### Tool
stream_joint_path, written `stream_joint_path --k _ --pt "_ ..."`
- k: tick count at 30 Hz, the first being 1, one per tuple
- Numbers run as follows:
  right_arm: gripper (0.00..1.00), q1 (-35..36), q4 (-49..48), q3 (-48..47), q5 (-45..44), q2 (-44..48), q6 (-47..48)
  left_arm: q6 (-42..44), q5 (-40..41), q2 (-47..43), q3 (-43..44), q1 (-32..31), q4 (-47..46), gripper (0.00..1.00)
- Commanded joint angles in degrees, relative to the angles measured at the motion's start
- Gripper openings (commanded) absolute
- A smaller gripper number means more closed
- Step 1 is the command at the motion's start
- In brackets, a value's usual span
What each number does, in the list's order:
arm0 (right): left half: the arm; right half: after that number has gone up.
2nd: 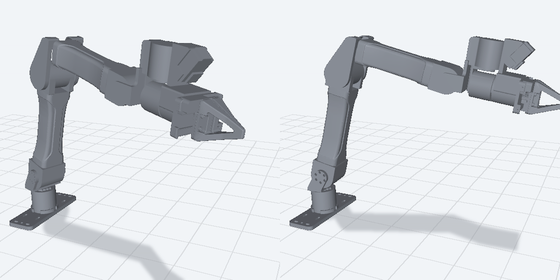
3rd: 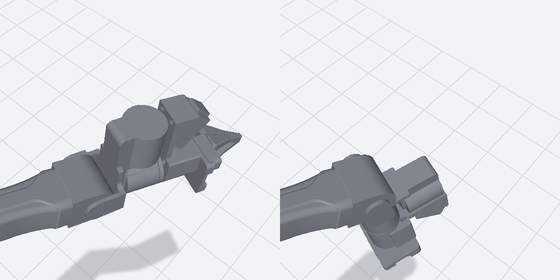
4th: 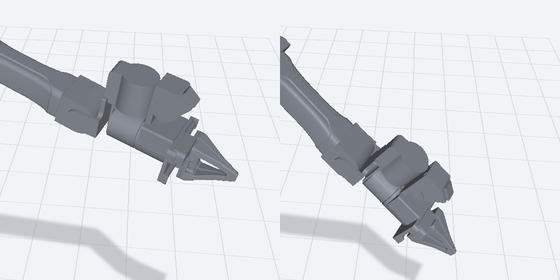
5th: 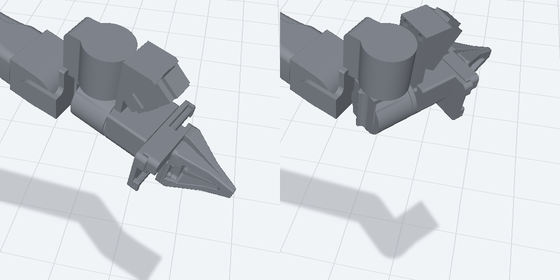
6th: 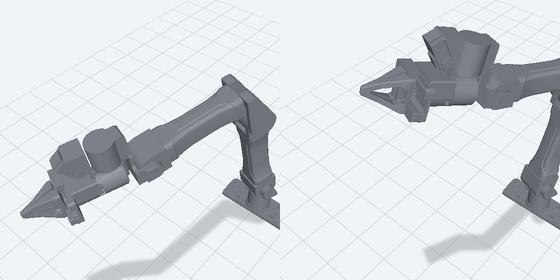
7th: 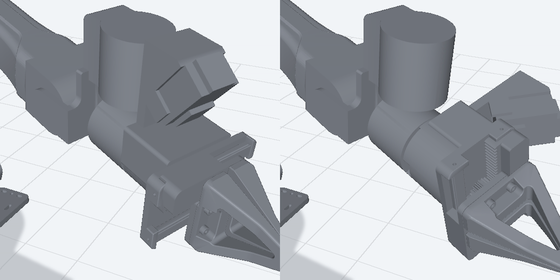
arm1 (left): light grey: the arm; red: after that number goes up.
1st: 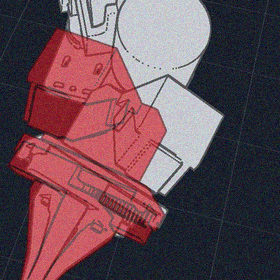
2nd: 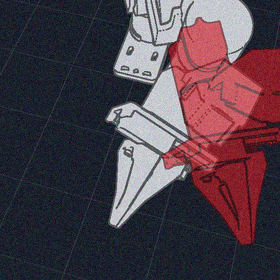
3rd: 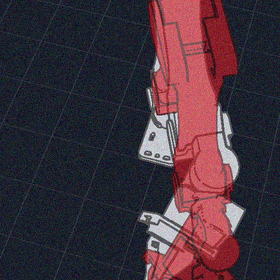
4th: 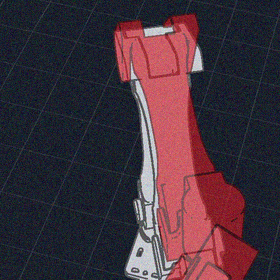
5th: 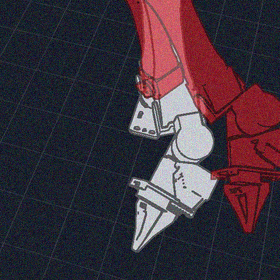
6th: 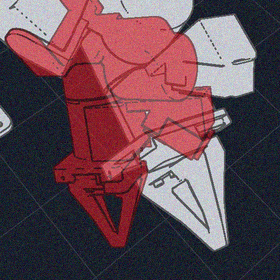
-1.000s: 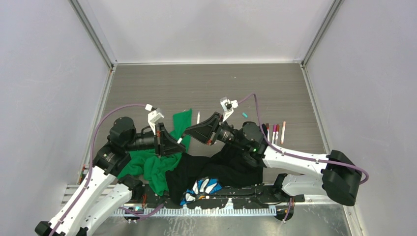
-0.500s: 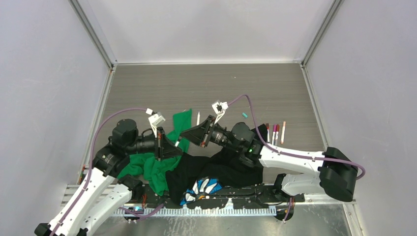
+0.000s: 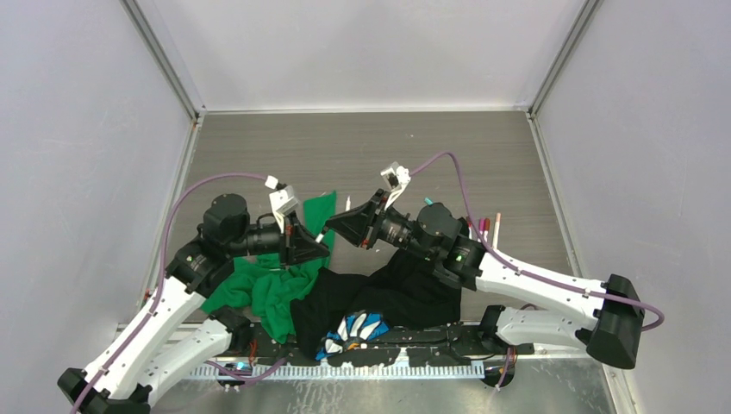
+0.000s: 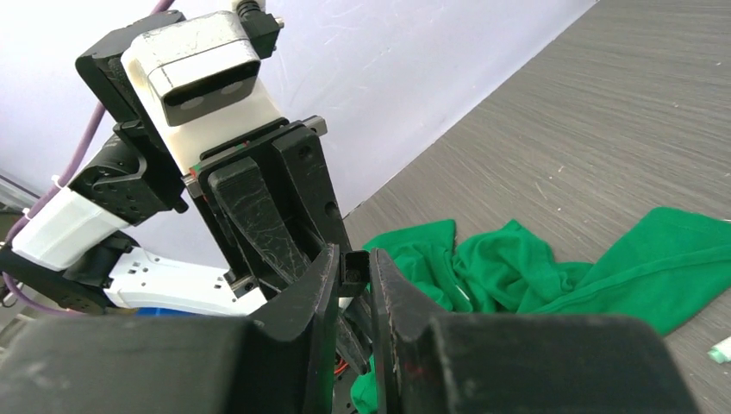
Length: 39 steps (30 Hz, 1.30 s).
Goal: Insert the pens into the pen caps
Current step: Insert the pen cap onto the pen, then place the pen at the center of the board.
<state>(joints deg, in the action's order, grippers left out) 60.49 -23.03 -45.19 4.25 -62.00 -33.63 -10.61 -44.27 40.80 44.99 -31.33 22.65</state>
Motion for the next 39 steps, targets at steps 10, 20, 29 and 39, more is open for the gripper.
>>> stream_joint_path --k 10,20,29,39 --pt "0.01 -1.7 4.8 0.1 -4.6 4.0 4.7 4.0 -2.1 0.7 3.6 -1.2 -5.3 0.84" --pt "0.01 -17.1 49.1 -12.6 -26.4 -2.3 13.5 1.4 38.3 -3.4 5.4 3.4 0.3 0.98" --pt "0.01 -38.7 64.7 -13.8 -34.2 -12.3 18.9 -0.2 47.6 -1.0 5.6 5.8 3.2 0.98" --pt "0.01 -50.1 60.2 -17.0 -32.2 -26.9 24.2 -0.1 46.1 -0.2 5.3 5.8 3.2 0.98"
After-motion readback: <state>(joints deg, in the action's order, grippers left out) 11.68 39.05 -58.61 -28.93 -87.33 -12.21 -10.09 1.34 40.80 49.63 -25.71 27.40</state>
